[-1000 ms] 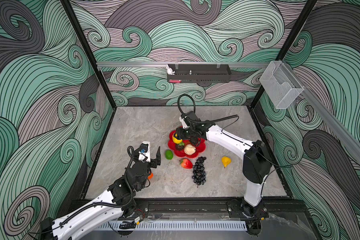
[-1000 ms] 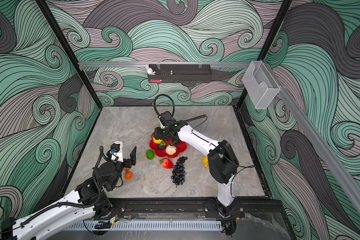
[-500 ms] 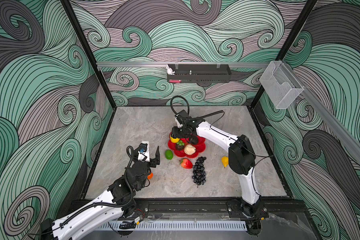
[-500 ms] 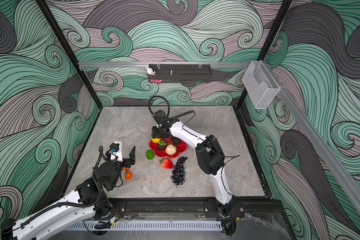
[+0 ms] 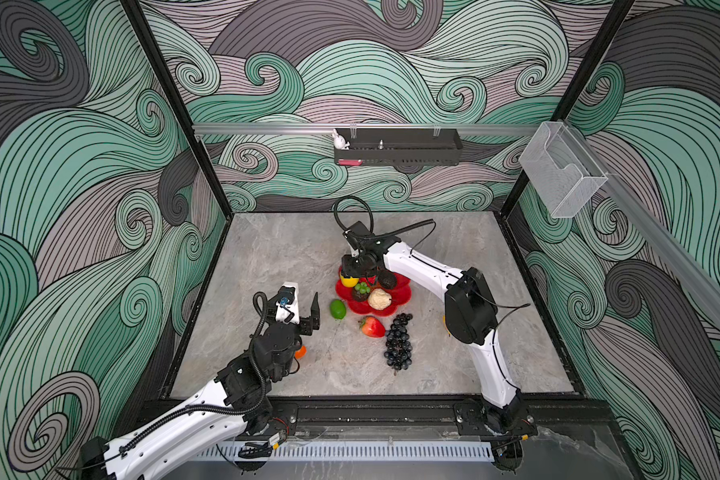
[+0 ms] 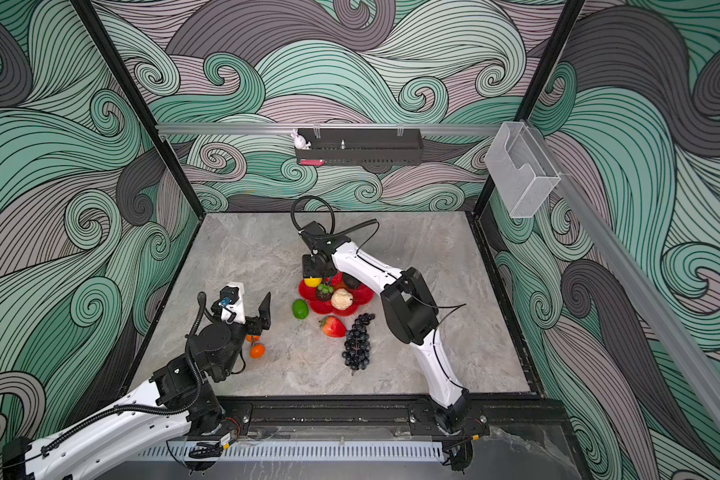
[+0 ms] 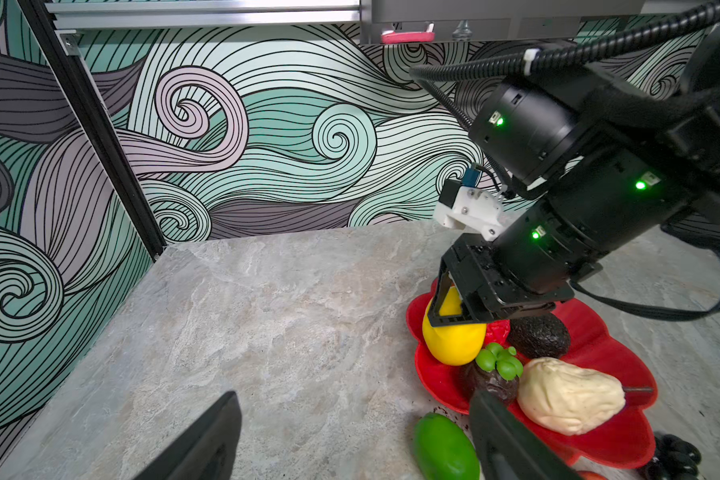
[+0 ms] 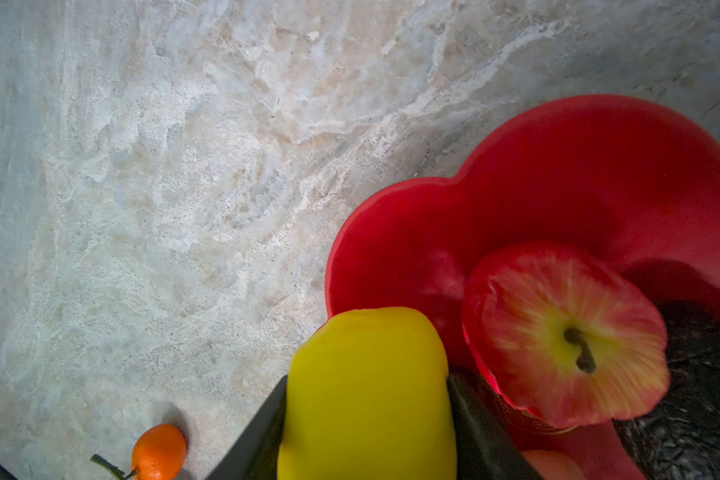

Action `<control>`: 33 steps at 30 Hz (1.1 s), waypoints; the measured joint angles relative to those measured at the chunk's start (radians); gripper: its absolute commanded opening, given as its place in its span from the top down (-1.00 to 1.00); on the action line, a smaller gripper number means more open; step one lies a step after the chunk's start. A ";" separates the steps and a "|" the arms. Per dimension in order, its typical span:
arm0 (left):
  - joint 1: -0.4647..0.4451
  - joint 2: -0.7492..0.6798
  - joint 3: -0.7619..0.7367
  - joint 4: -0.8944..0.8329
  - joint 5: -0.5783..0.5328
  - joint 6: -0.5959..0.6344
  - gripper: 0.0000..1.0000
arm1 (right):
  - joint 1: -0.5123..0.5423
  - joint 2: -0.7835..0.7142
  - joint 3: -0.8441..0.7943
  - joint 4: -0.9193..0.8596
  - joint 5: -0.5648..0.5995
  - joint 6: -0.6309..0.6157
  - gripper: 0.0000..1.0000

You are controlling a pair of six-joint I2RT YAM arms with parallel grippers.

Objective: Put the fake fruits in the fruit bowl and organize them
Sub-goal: 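Lower the yellow lemon into the red bowl and open the right gripper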

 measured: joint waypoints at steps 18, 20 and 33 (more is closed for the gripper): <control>0.005 -0.022 -0.001 -0.009 -0.001 -0.001 -0.76 | 0.008 0.023 0.042 -0.023 0.053 -0.002 -0.21; 0.005 -0.026 -0.002 -0.010 -0.003 -0.001 -0.76 | 0.008 0.023 0.042 -0.024 0.054 -0.002 -0.24; 0.005 -0.032 -0.008 -0.014 -0.011 -0.001 -0.76 | 0.008 0.023 0.042 -0.027 0.057 -0.001 -0.32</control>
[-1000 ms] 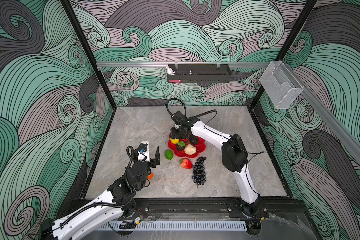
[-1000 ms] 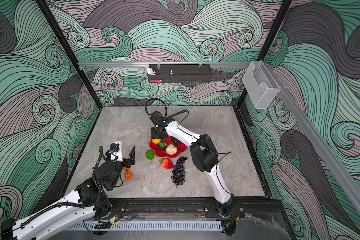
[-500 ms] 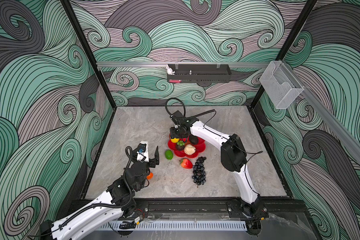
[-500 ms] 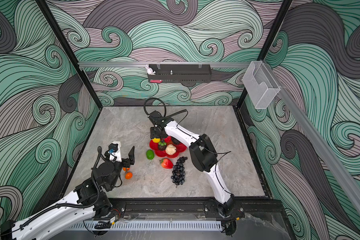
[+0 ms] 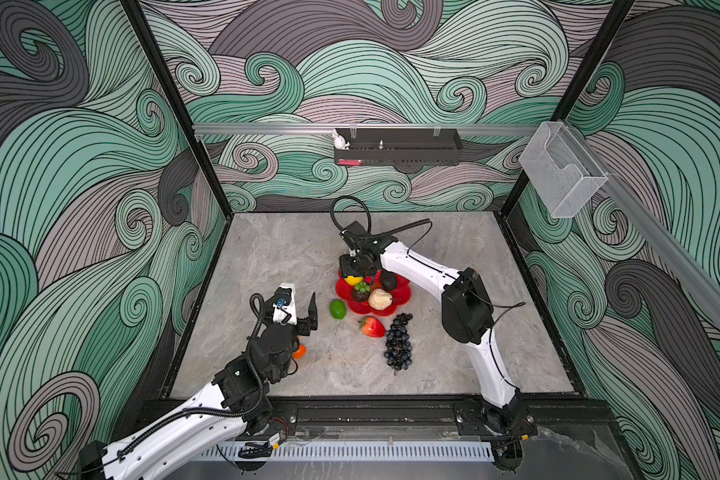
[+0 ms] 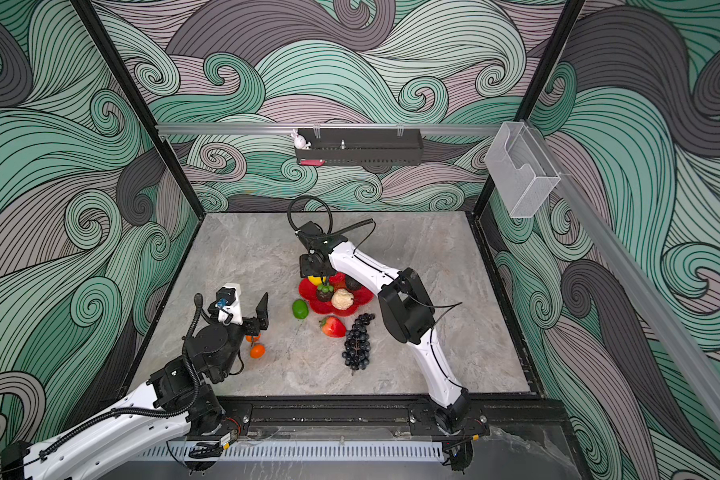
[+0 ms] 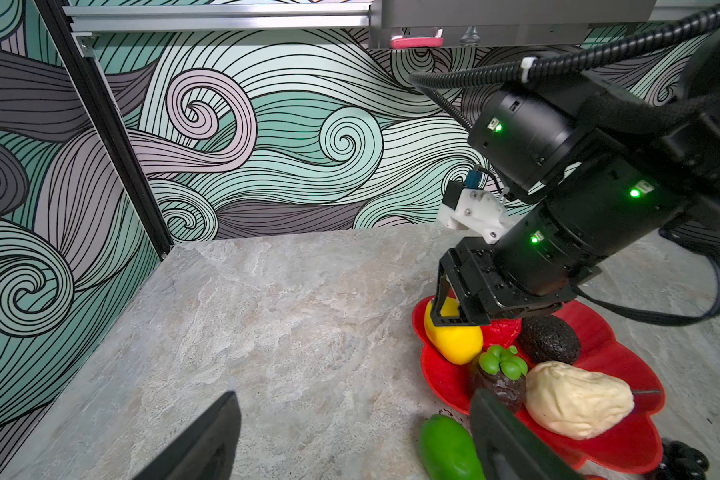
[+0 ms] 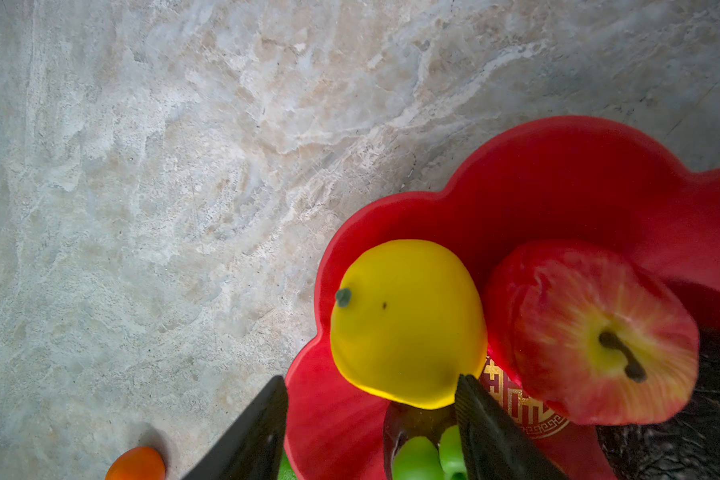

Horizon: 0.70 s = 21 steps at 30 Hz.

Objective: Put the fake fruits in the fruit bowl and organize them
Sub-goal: 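Lower the yellow lemon into the red bowl and open the right gripper, then withdraw the right gripper from the bowl toward the small yellow pear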

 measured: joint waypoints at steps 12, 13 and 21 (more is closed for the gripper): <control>0.015 0.025 -0.005 0.008 0.003 -0.002 -0.76 | 0.017 -0.015 0.010 -0.008 0.031 -0.031 -0.47; 0.019 0.034 -0.005 0.010 0.004 -0.005 -0.76 | 0.023 -0.027 0.005 -0.009 0.042 -0.041 -0.48; 0.078 0.097 -0.005 0.032 0.057 -0.068 -0.74 | 0.048 -0.364 -0.211 0.002 0.089 -0.119 -0.58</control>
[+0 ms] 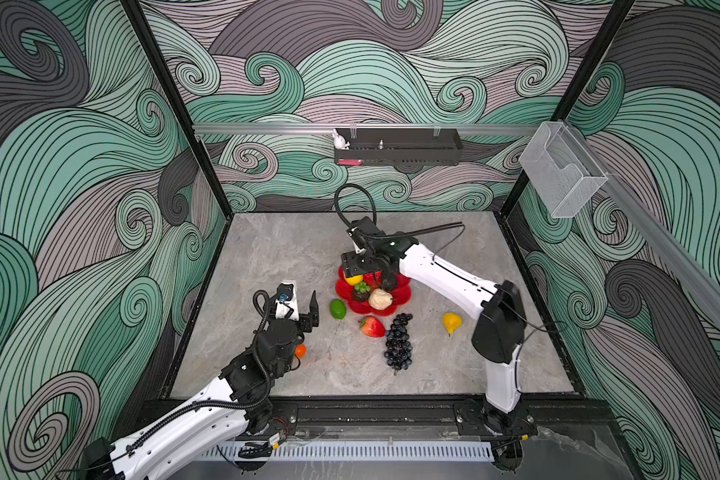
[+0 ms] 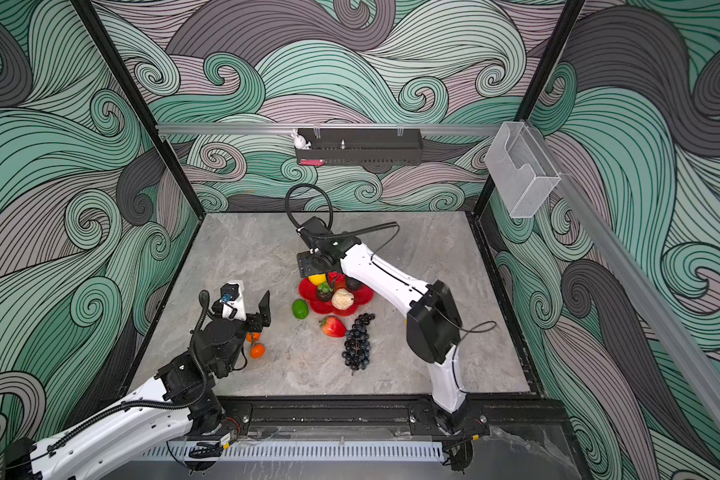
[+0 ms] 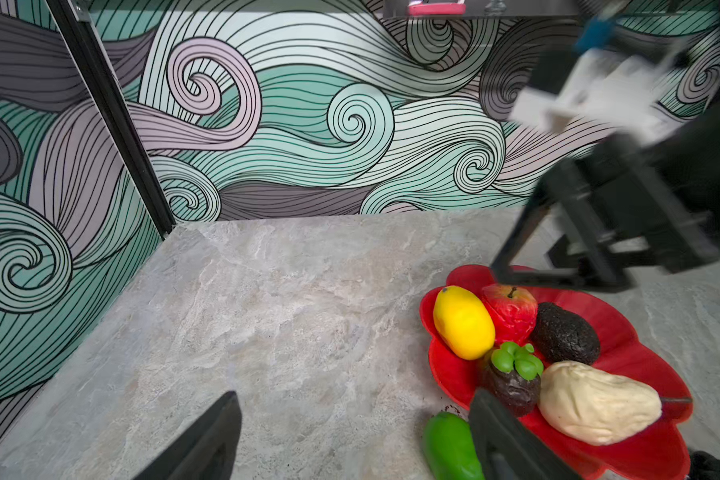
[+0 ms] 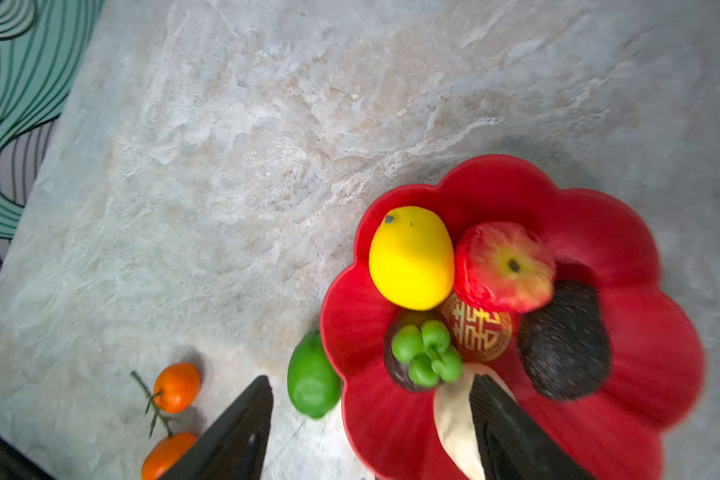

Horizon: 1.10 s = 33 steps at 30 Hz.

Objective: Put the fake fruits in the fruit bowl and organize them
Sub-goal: 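Withdraw the right gripper from the bowl toward the small yellow pear, then lower the right gripper onto the small yellow pear and close on it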

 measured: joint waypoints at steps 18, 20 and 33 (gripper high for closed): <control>0.113 0.358 0.153 -0.124 0.313 -0.227 -0.74 | -0.074 -0.911 -0.940 0.073 0.063 0.059 -0.80; 0.113 0.377 0.195 -0.180 0.344 -0.254 -0.74 | -0.118 -0.962 -0.985 0.074 0.064 0.069 -0.80; 0.113 0.280 0.200 -0.478 0.571 -0.411 -0.73 | -0.446 -0.801 -1.065 0.113 0.035 0.094 -0.72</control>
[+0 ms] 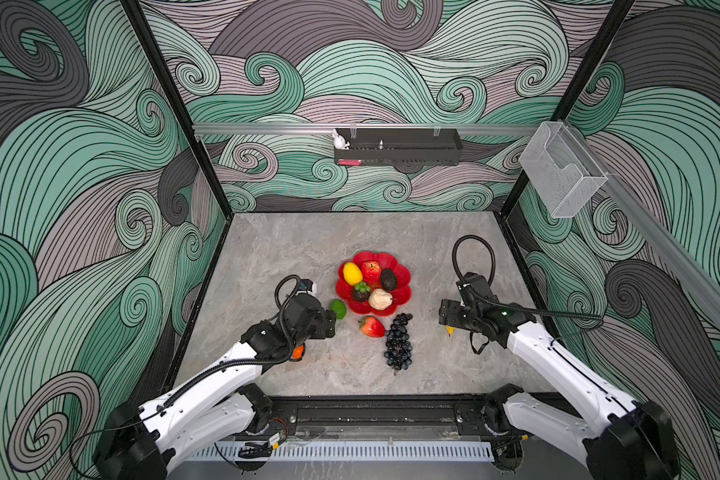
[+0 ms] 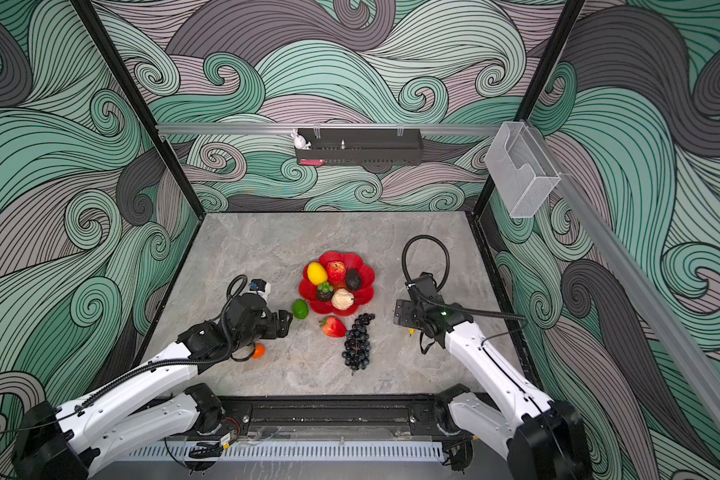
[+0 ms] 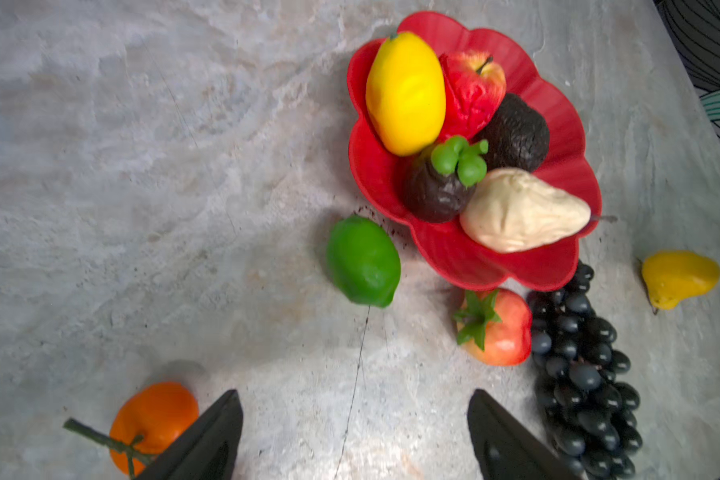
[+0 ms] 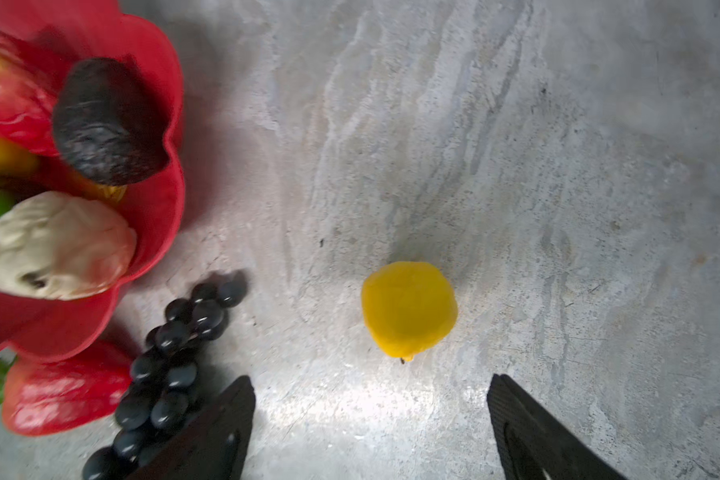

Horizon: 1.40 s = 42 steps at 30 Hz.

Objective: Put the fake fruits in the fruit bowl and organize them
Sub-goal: 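Lower the right gripper onto the small yellow pear and close on it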

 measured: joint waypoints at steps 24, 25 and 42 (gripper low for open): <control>0.000 -0.311 -0.176 -0.026 0.038 -0.042 -0.73 | -0.115 0.275 -0.002 0.133 -0.111 -0.014 -0.45; 0.000 -0.310 -0.176 -0.026 0.038 -0.042 -0.73 | -0.115 0.287 -0.002 0.134 -0.113 -0.014 -0.44; 0.000 -0.298 -0.177 -0.013 0.050 -0.043 -0.73 | -0.116 0.321 -0.002 0.151 -0.146 -0.016 -0.11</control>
